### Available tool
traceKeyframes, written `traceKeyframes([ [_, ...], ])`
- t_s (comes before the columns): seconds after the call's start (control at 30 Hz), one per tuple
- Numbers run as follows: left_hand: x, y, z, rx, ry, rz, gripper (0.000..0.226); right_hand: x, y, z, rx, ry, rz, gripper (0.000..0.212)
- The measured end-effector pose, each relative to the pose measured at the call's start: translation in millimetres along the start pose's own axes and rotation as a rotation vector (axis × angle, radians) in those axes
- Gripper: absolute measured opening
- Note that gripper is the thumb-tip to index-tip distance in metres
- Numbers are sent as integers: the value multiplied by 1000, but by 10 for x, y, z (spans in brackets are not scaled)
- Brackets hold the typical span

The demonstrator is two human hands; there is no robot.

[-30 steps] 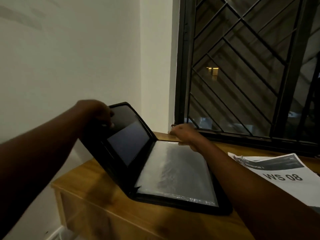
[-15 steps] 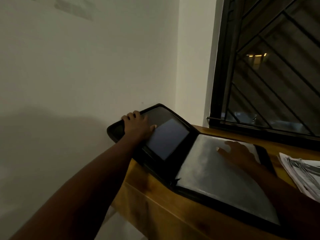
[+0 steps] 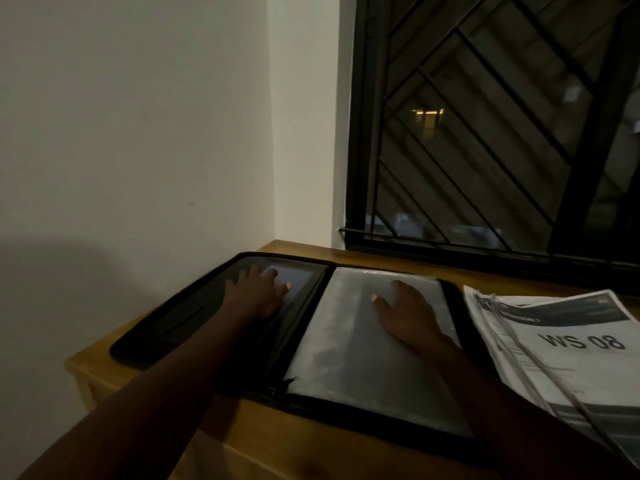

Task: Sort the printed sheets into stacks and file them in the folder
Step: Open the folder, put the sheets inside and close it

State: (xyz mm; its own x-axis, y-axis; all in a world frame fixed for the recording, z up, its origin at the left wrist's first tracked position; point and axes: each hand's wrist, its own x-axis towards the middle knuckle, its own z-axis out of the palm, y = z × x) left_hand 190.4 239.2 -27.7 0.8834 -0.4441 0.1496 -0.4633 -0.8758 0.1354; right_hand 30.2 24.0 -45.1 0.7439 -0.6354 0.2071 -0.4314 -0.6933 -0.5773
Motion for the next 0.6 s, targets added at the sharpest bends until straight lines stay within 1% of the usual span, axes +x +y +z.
traceKeyframes([
  [0.07, 51, 256, 21, -79, -6, 86, 66, 37, 83, -130, 122, 16, 20, 63],
  [0.13, 87, 517, 63, -191, -20, 157, 67, 60, 225, -280, 171, 59, 33, 56],
  [0.23, 64, 818, 95, -370, 14, 283, 61, 64, 438, -451, 176, 93, 17, 45],
  [0.27, 45, 927, 100, -402, 24, 330, 58, 58, 509, -505, 165, 94, 14, 43],
  [0.33, -6, 1161, 86, -426, -13, 397, 58, 44, 619, -620, 155, 102, 12, 38],
  [0.4, -45, 1385, 83, -405, -115, 457, 62, 34, 685, -698, 154, 124, 1, 31],
  [0.47, -64, 1569, 84, -299, -232, 522, 63, 19, 708, -710, 146, 114, -23, 25],
  [0.53, -73, 1715, 24, -132, -336, 572, 61, 9, 701, -667, 130, 45, -32, 21],
  [0.6, -82, 1856, -81, -67, -386, 584, 59, 17, 684, -636, 120, -25, -42, 20],
])
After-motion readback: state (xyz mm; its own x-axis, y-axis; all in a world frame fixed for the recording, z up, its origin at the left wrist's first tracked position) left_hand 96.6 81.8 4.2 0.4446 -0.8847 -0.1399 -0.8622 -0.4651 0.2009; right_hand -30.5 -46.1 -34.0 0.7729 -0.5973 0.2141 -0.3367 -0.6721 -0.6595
